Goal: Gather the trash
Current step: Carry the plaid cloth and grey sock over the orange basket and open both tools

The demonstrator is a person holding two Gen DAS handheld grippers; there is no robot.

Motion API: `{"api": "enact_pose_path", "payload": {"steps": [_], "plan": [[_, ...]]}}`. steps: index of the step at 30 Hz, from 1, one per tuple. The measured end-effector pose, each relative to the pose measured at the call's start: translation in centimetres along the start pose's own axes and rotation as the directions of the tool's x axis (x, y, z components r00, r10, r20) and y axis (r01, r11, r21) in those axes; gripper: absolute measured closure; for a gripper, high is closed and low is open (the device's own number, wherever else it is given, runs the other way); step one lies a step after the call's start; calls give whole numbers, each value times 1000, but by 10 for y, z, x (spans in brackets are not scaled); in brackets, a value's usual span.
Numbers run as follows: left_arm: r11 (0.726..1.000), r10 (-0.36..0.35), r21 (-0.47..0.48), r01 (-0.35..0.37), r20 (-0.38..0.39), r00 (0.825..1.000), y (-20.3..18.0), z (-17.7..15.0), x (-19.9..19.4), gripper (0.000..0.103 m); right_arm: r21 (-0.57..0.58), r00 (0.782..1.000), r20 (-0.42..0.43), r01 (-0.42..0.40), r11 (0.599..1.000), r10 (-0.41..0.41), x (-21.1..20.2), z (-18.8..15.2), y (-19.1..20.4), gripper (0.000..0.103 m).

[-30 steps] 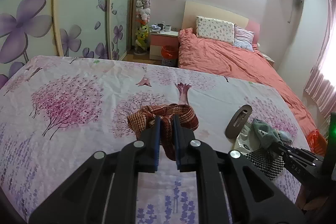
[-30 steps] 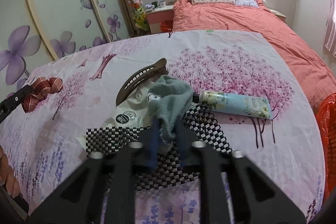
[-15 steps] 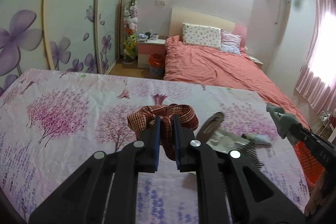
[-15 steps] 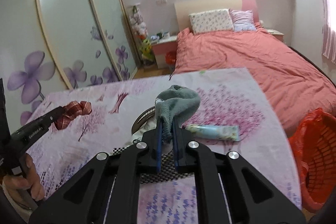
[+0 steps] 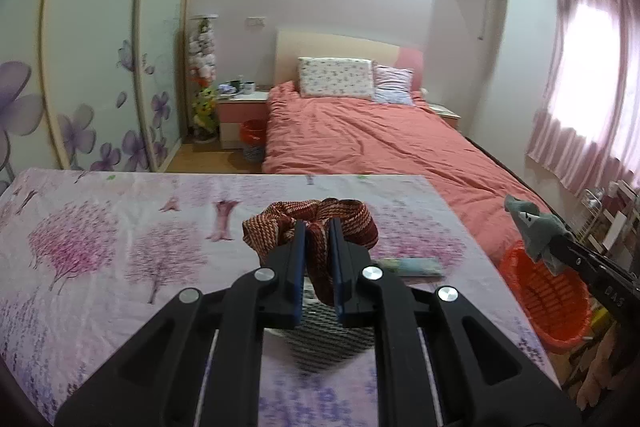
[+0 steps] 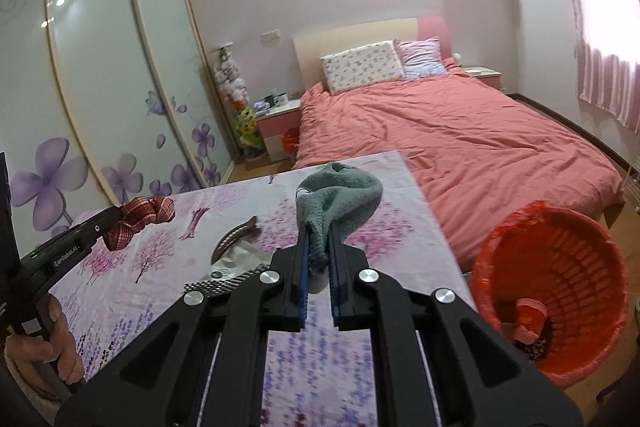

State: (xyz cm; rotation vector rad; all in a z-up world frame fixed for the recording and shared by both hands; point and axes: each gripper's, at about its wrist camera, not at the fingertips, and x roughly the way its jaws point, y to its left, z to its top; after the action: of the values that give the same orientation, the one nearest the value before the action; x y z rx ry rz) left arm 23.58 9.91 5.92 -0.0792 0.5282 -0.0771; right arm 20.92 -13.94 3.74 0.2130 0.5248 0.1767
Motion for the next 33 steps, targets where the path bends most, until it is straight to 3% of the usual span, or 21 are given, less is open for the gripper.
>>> {"api": "enact_pose_path", "payload": {"steps": [10,19,25,33], "plan": [[994,-107,32,107,-6,994,-80,-6,-5,91,29,996,23,87,996,-87,-30,-1,-51,94],[975,-207,75,208,-16,978,-159,-13,-9,91,61,985,51,162,985,-165,-60,2,-105,94],[949,-296,99,299,-40,954,-205,-21,-7,91,128,979,75,177,976,-188,-75,-6,-141,94],[905,-405,97,413,-95,909,-262,-30,14,91,185,977,79,183,966,-200,-69,-14,-175,94]]}}
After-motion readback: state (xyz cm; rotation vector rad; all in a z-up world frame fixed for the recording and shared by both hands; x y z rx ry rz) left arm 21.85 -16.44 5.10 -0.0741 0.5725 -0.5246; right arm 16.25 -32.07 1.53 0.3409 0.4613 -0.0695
